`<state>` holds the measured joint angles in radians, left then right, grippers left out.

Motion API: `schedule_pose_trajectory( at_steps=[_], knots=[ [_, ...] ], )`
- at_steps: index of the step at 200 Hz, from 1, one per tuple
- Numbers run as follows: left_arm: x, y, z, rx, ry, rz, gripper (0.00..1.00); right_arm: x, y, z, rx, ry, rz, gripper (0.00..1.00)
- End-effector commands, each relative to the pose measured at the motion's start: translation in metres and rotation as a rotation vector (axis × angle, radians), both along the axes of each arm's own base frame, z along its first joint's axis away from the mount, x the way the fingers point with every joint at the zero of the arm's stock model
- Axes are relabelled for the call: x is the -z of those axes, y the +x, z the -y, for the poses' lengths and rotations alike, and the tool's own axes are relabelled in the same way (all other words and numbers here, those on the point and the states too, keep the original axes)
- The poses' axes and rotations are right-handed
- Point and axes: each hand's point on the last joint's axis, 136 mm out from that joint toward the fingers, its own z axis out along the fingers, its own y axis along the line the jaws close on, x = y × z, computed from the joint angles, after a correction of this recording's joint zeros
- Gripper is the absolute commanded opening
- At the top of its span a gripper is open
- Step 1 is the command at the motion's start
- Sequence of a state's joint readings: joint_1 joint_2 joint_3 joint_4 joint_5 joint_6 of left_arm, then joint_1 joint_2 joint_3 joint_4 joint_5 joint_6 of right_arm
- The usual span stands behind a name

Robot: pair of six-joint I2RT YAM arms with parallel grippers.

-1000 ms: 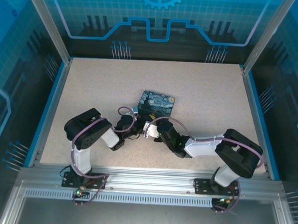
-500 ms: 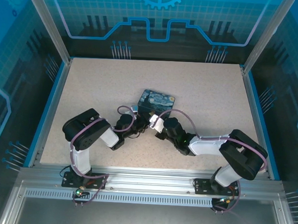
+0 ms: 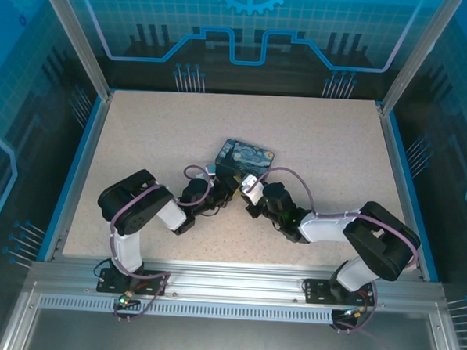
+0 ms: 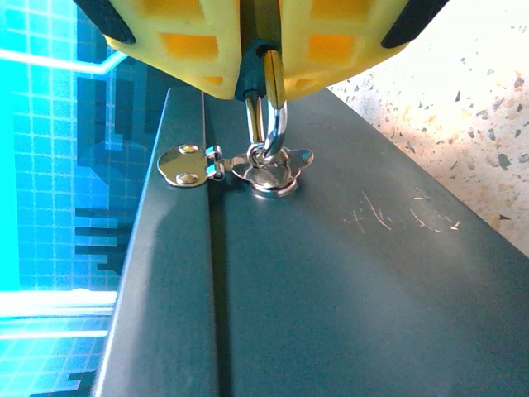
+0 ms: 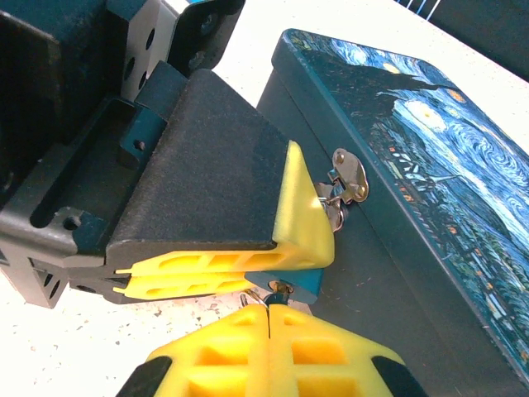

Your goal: Unlock the padlock with the key

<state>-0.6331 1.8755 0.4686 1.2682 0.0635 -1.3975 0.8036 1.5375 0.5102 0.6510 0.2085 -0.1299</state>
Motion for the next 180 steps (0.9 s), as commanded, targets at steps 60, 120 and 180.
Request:
schedule_pose_trajectory(
  at_steps=[60,120,180],
  knots=[
    [-0.002,-0.006,0.011,0.043,-0.009,0.007,0.0,0.001,0.011,0.015,0.111,0.034,-0.023,0.0],
    [0.02,-0.009,0.006,0.033,0.028,-0.025,0.06,0.027,0.003,0.014,0.145,0.031,-0.104,0.0],
    [0.026,-0.014,-0.003,0.026,0.088,-0.02,0.28,0.038,0.0,0.012,0.168,0.065,-0.165,0.0]
  ],
)
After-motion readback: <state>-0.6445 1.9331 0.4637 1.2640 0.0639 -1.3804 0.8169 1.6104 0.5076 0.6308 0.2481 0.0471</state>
